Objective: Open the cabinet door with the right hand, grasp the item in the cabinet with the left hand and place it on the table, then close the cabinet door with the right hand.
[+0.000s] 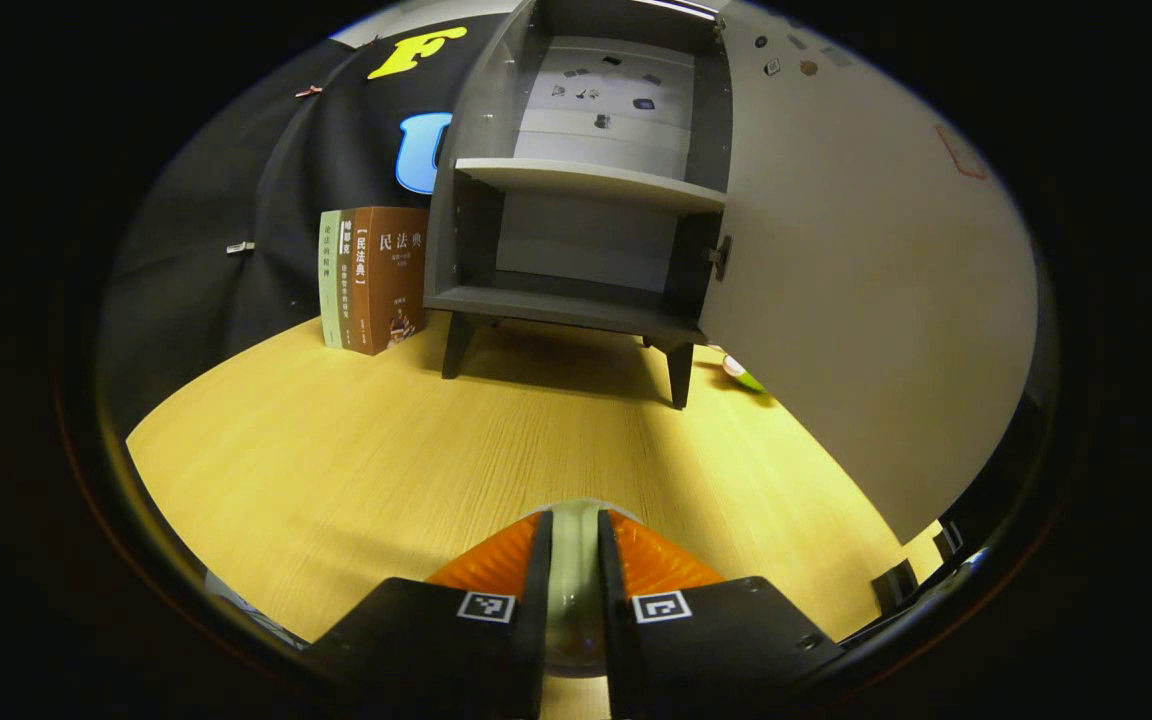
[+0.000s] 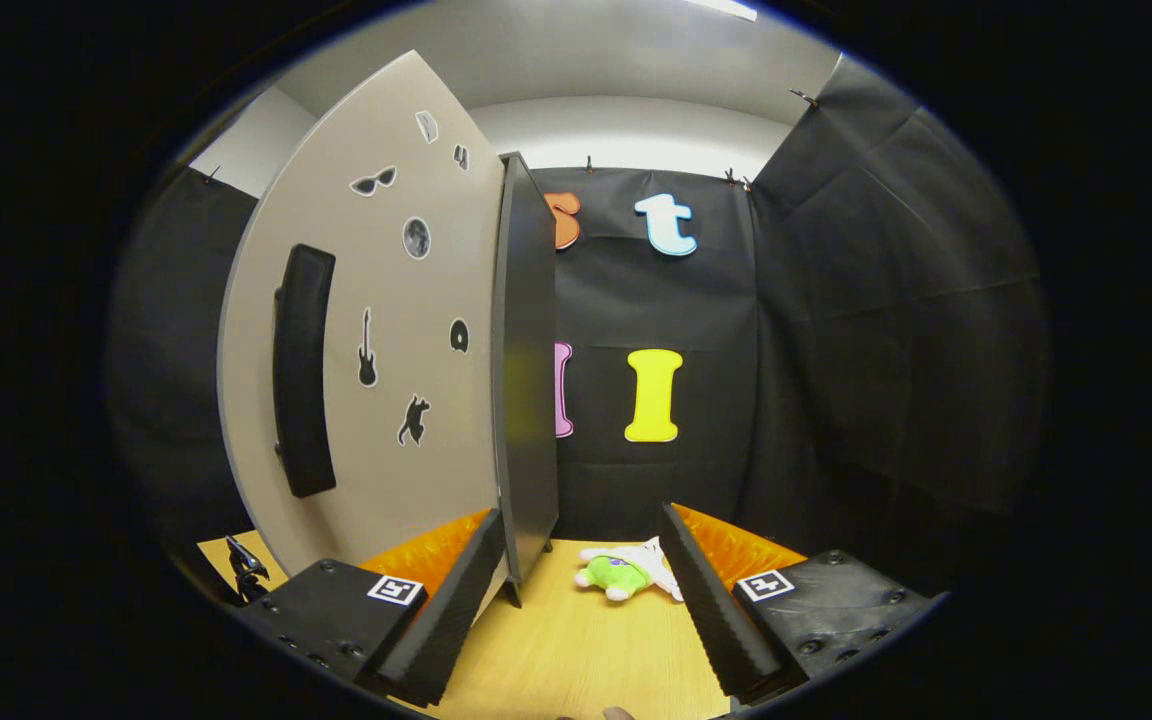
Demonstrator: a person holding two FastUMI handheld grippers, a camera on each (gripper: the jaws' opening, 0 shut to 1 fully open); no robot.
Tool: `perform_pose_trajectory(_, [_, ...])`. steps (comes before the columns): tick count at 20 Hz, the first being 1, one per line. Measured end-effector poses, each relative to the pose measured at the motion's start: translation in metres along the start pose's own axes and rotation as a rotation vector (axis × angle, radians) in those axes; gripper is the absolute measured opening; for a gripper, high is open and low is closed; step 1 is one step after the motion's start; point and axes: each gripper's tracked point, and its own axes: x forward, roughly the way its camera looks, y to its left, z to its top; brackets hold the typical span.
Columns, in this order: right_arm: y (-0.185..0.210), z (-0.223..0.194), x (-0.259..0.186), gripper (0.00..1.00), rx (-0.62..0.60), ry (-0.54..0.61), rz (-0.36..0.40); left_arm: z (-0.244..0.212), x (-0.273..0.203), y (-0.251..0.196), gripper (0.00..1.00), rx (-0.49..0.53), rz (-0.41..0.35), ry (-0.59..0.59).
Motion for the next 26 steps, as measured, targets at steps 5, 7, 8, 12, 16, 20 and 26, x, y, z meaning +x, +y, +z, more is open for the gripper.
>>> perform_pose_trajectory(5, [0.004, -0.001, 0.002, 0.98, -0.009, 0.006, 0.025, -0.008, 0.001, 0.012, 0.42, -0.004, 0.026, 0.014])
perform_pose_trajectory(7, [0.007, 0.003, 0.002, 0.98, 0.006, 0.006, 0.034, 0.002, -0.005, 0.014, 0.46, -0.022, 0.031, -0.001])
perform_pose_trajectory(8, [0.009, 0.005, 0.0, 0.98, 0.016, 0.005, 0.041, 0.01, -0.008, 0.016, 0.47, -0.023, 0.034, -0.01])
perform_pose_trajectory(12, [0.022, 0.016, -0.007, 0.98, 0.055, 0.012, 0.09, 0.05, -0.037, 0.019, 0.48, -0.004, 0.033, -0.048])
perform_pose_trajectory(16, [0.04, 0.02, -0.016, 0.98, 0.069, 0.034, 0.149, 0.083, -0.079, 0.004, 0.49, -0.021, -0.004, -0.066])
perform_pose_trajectory(20, [0.038, 0.025, -0.015, 0.98, 0.078, 0.014, 0.149, 0.039, -0.082, -0.01, 0.48, -0.012, 0.041, -0.042])
perform_pose_trajectory(26, [0.032, 0.01, -0.008, 0.99, 0.054, 0.041, 0.138, -0.028, -0.051, -0.036, 0.52, -0.062, 0.132, 0.015])
